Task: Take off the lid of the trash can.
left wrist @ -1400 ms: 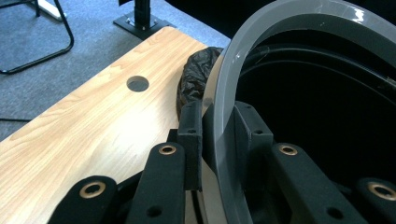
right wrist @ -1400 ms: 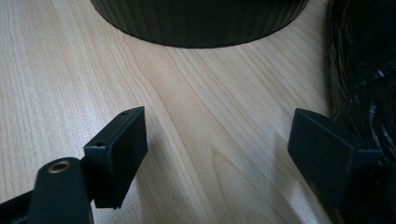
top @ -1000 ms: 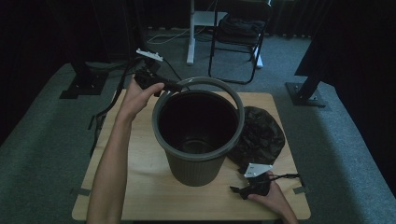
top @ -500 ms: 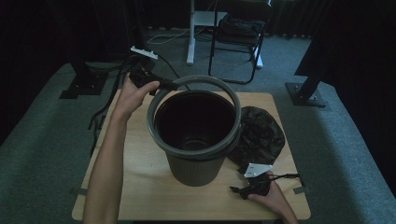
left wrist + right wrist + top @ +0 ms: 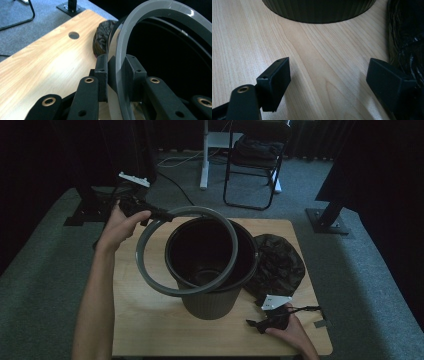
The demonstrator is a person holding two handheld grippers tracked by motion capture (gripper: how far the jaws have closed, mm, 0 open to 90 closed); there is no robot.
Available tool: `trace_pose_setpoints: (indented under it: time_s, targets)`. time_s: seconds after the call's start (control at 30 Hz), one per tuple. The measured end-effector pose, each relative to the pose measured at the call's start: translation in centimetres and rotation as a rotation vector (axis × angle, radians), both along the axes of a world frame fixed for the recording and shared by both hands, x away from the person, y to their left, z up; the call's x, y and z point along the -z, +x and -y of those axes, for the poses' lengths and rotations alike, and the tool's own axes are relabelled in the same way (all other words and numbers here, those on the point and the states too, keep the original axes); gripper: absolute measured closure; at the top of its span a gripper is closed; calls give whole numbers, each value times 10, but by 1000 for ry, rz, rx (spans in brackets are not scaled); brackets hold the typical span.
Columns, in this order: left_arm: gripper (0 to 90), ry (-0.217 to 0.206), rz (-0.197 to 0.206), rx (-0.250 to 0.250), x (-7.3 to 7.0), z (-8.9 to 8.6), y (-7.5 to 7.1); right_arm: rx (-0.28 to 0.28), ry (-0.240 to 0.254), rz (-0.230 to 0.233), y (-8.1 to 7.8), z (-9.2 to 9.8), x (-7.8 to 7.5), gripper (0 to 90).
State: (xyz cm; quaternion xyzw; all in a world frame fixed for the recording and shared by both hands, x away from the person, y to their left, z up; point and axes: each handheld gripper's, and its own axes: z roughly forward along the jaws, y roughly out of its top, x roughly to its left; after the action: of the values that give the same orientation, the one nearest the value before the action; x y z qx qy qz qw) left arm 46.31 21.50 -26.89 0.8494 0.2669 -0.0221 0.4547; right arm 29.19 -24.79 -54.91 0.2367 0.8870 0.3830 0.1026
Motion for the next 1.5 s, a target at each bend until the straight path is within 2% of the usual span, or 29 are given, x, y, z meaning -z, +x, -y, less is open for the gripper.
trace_pose_setpoints:
  time_s: [0.5,0.63,0.9,1.3,1.5]
  targets:
    - [735,13,-29,35,1,-41,-12,0,0,0,0,0,0,186]
    - [733,16,-49,37,3,-58,-16,0,0,0,0,0,0,186]
    - [732,-2,-62,-6,7,-88,-24,1,0,-1,0,0,0,185]
    - [732,-29,-102,-64,15,-131,-34,1,0,-1,0,0,0,185]
    - [732,-7,-116,-80,17,-145,-40,1,0,-1,0,0,0,184]
